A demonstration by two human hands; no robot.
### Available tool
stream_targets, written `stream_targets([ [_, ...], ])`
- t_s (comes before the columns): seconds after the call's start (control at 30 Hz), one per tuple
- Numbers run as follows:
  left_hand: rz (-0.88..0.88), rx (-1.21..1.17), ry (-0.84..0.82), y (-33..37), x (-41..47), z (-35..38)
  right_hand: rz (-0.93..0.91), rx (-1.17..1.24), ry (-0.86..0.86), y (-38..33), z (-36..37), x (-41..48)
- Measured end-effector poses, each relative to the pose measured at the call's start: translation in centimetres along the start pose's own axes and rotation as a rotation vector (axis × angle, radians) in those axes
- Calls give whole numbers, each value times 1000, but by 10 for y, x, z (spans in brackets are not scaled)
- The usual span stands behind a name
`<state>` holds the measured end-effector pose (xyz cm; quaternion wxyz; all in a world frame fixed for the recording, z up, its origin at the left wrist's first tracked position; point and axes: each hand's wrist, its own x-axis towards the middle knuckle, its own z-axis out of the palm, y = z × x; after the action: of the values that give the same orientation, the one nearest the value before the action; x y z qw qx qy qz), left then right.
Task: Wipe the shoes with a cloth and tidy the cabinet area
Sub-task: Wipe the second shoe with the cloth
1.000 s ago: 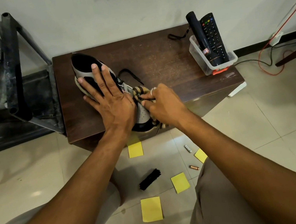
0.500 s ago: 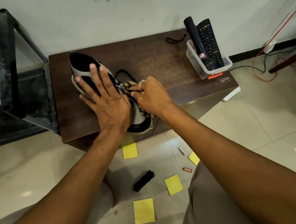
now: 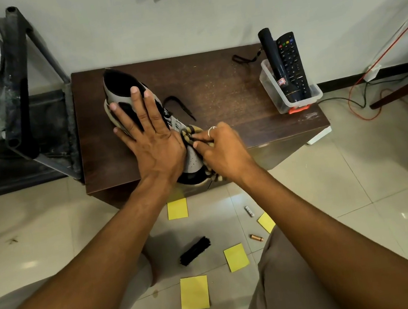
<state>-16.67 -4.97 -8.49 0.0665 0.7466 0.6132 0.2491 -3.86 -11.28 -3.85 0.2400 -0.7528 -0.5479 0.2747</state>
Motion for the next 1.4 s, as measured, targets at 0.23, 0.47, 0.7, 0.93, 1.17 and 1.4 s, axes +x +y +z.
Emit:
stream_targets([
  [0.23,-8,-9,-1,0,0,0,7,-16,15,-9,0,18],
  [0.47,1,-8,-20,2,0,-2,84,-29,-85,3,-10,-29],
  [0.7,-8,-14,-9,1,0,1,41,21,25,-8,2,20],
  [0.93,-5,-22,23,1,0,2,-48,-6,-81,-8,-7,30],
  [1.17,66,-339,162,-11,-1,6,-166,-53,-51,0,-4,25],
  [1.4,53,-385,180,-12,-1,9,-191,-21,-159,-20,-4,66],
])
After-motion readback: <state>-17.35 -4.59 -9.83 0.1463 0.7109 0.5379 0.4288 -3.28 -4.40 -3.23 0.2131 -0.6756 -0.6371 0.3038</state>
